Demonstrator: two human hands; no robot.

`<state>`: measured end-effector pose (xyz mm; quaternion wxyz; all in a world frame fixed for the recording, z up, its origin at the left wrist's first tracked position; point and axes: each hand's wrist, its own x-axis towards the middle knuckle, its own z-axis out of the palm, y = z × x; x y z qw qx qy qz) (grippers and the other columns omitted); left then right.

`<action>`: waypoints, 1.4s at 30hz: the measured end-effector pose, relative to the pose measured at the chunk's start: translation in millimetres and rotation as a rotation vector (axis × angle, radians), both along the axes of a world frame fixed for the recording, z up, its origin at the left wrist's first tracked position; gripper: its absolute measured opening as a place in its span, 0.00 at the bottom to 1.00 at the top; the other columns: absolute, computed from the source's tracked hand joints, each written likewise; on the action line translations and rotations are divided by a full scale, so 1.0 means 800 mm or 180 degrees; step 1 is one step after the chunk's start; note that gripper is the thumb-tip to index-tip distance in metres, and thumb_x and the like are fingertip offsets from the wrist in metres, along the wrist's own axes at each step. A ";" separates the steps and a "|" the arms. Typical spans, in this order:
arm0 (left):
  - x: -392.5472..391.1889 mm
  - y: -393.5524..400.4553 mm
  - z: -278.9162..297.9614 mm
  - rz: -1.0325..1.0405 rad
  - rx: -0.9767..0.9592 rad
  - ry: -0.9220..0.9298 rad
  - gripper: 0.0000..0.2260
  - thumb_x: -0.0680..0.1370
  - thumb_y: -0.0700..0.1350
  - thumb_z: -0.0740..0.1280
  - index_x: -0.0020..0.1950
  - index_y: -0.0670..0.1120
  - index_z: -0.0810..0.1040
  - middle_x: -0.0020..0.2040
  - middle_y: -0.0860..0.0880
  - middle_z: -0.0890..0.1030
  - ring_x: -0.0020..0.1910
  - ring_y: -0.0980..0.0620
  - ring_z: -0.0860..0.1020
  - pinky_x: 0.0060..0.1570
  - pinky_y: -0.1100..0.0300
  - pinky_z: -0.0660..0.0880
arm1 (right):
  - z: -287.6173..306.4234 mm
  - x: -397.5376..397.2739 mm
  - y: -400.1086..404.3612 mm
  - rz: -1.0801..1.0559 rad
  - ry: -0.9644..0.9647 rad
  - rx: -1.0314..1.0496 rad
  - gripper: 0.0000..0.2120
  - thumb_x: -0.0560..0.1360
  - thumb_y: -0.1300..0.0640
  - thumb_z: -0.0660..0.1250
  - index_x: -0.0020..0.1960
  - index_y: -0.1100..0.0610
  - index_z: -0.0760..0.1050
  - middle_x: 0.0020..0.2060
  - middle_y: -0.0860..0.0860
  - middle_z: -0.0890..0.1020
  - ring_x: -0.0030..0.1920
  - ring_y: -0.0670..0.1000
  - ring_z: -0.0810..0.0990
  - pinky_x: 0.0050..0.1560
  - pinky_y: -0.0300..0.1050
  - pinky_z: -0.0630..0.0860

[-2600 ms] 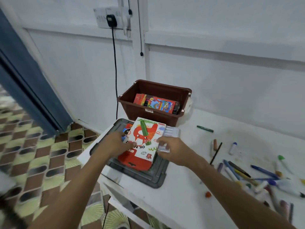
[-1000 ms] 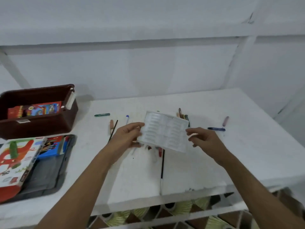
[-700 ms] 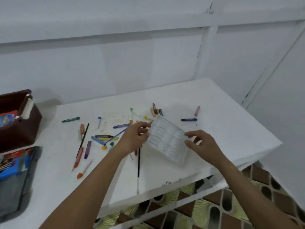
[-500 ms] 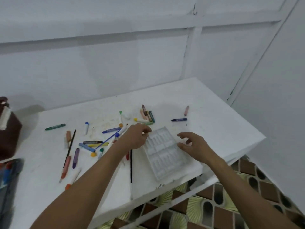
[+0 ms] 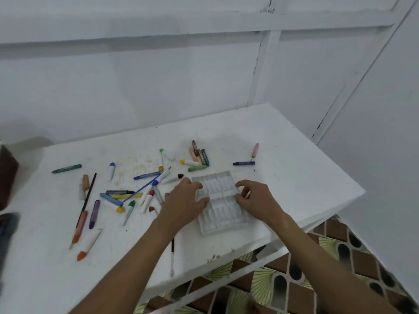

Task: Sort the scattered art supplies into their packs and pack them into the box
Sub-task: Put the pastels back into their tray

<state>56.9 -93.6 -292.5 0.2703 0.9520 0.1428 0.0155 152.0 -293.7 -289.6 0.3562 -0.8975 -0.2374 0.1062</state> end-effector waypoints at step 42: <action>0.121 0.076 0.050 -0.0126 0.0445 0.0932 0.12 0.73 0.49 0.74 0.53 0.45 0.83 0.47 0.48 0.84 0.44 0.51 0.81 0.51 0.55 0.78 | 0.024 0.151 0.150 0.0857 -0.0061 -0.0637 0.09 0.72 0.57 0.71 0.49 0.62 0.80 0.48 0.55 0.81 0.44 0.49 0.77 0.42 0.38 0.72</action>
